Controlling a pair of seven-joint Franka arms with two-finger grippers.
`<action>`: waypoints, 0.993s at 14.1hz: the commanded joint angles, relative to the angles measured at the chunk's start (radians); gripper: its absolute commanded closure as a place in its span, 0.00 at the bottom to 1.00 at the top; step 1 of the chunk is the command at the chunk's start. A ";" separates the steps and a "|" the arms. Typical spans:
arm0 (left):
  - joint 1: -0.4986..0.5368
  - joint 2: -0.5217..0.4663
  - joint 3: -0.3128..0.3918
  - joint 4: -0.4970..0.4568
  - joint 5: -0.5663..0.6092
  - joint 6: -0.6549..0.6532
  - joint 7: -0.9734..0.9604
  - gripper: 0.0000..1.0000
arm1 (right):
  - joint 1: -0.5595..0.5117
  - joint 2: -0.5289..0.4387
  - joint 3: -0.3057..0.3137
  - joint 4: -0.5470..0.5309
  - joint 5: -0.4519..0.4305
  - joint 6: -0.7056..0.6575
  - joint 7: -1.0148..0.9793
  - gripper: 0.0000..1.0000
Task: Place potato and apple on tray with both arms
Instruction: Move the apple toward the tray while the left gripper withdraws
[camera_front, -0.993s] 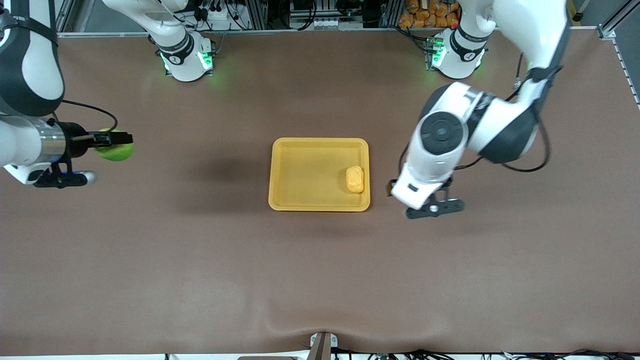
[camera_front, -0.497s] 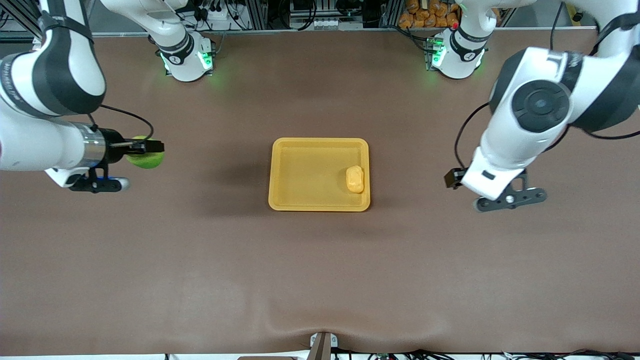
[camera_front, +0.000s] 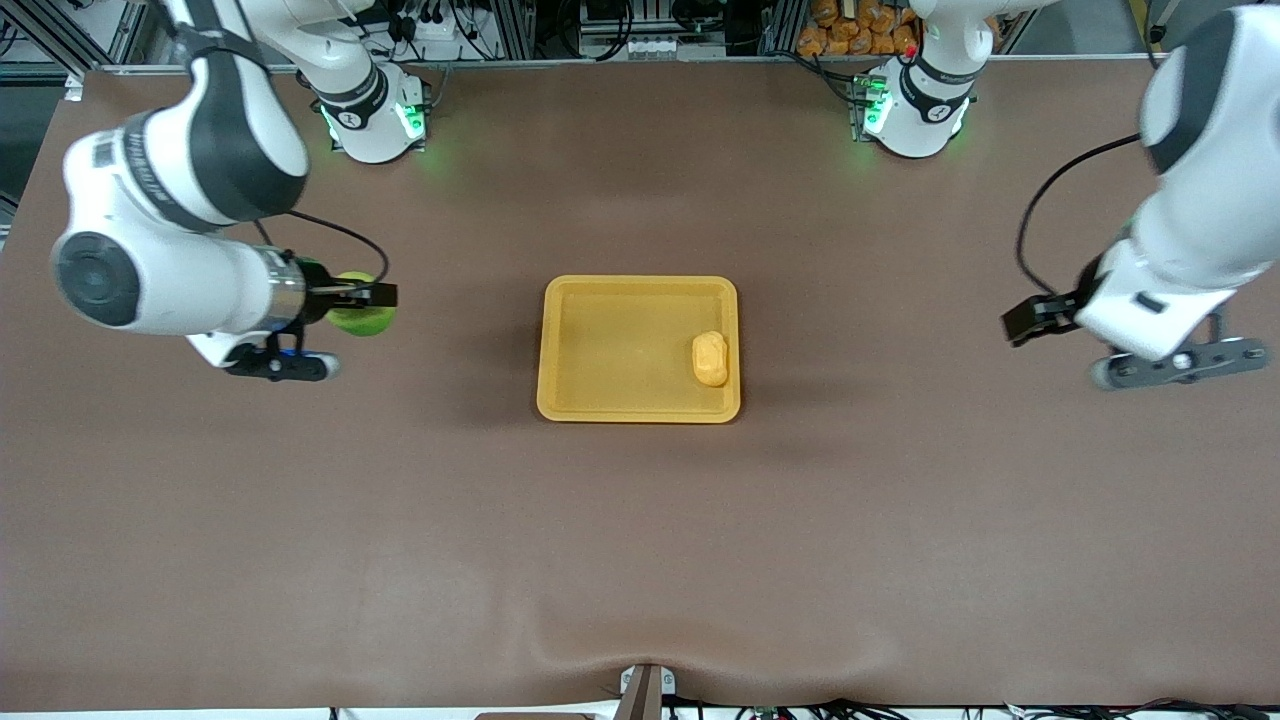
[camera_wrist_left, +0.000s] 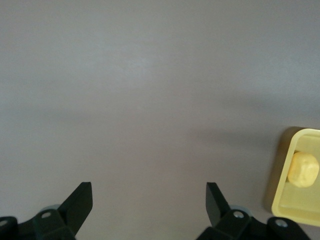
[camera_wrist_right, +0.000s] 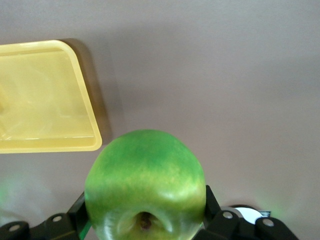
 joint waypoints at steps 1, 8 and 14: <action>0.035 -0.052 -0.004 -0.021 -0.022 -0.035 0.058 0.00 | 0.067 -0.020 -0.010 -0.062 0.020 0.068 0.074 1.00; 0.064 -0.098 0.000 -0.018 -0.052 -0.086 0.081 0.00 | 0.178 0.043 -0.010 -0.105 0.064 0.213 0.164 1.00; -0.024 -0.138 0.153 -0.033 -0.120 -0.089 0.243 0.00 | 0.285 0.112 -0.012 -0.137 0.064 0.385 0.264 1.00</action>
